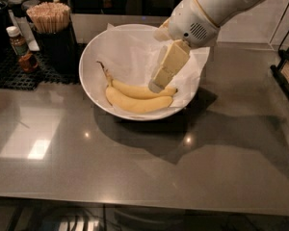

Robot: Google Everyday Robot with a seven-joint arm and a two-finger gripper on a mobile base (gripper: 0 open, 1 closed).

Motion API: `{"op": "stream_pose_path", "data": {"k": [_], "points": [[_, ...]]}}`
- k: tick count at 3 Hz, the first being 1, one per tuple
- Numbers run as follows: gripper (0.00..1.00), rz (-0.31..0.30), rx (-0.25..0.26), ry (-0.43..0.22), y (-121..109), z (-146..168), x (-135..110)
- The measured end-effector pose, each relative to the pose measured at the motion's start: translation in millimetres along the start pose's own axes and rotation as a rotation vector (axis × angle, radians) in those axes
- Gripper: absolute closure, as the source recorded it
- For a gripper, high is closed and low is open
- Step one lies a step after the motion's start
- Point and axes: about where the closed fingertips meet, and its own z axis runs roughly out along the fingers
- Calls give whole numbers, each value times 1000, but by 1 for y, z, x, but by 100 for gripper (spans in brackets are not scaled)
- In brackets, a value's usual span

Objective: Pick banana from white bowl

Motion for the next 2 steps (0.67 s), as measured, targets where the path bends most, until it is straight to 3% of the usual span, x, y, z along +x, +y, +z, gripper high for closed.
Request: {"op": "stream_pose_path", "data": {"k": [2], "points": [[0, 58, 69, 143, -42, 27, 13]]}}
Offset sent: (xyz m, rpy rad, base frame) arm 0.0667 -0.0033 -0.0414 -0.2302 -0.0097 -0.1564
